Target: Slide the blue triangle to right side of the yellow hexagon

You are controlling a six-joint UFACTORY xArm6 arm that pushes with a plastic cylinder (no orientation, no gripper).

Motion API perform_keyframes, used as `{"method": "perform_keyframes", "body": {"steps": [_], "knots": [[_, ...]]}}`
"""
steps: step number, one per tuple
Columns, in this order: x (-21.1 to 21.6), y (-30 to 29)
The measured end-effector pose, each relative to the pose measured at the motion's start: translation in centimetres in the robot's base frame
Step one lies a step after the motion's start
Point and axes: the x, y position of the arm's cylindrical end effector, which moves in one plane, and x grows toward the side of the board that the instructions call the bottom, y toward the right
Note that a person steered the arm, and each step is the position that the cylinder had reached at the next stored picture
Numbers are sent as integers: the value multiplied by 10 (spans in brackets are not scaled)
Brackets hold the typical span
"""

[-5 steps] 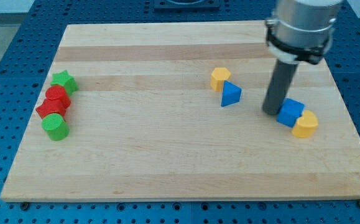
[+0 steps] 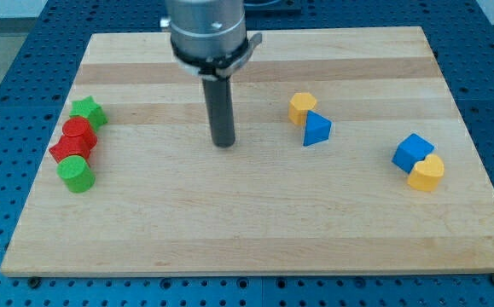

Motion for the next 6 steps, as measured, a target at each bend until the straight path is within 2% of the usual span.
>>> {"method": "perform_keyframes", "body": {"steps": [2,3,4,5,6], "knots": [[5,166],[3,218],[6,165],[14,66],[-19,17]]}}
